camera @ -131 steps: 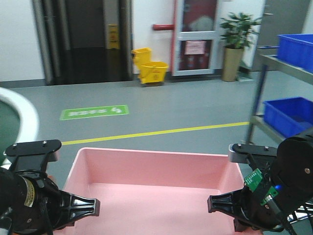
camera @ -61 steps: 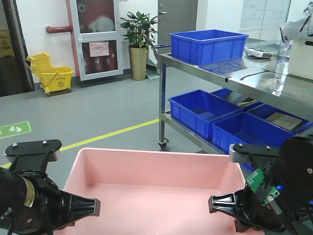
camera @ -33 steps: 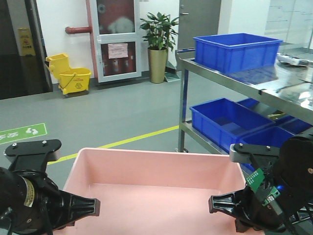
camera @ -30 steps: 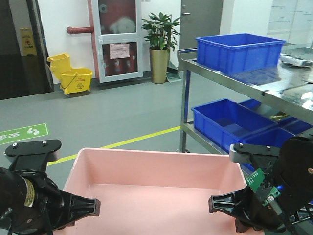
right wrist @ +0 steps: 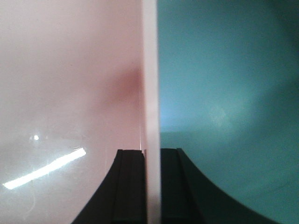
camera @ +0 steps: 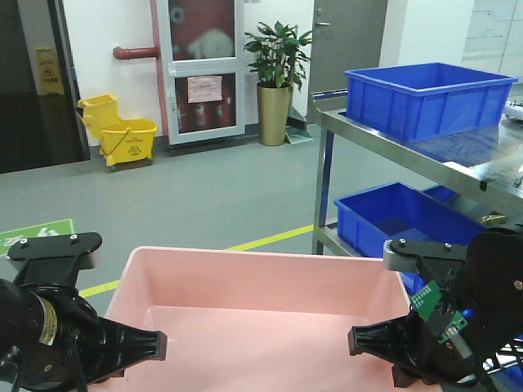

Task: Grab pink bin and stack on right shelf
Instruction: 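Carry the bin with both grippers toward the metal shelf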

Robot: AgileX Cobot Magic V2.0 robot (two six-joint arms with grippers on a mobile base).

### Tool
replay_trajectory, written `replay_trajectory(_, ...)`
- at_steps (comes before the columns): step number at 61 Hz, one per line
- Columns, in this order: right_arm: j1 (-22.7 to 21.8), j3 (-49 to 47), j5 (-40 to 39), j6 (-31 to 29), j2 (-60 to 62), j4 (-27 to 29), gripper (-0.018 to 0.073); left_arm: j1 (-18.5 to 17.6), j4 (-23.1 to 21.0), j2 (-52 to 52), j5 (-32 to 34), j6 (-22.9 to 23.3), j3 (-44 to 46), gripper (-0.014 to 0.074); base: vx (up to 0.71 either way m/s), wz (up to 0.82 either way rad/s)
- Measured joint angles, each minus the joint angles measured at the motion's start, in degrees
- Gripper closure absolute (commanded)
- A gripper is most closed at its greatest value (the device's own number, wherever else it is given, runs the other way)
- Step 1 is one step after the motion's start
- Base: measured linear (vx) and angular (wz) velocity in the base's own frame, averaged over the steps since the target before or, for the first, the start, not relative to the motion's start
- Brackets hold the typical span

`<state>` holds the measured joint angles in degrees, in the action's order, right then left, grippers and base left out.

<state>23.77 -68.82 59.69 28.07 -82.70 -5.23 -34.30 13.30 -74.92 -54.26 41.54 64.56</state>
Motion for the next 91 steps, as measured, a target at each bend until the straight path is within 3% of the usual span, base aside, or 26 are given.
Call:
replay_trajectory(62,0.0,0.0,-0.05,0.0,0.0,0.0,0.0568,0.0,0.0,0.0,0.0,0.0,0.0,0.0432,0.38,-0.22)
replay_trajectory(91,0.0,0.0,-0.05,0.0,0.0,0.0,0.0568,0.0,0.04,0.0,0.0,0.0,0.0,0.0432,0.31,-0.46)
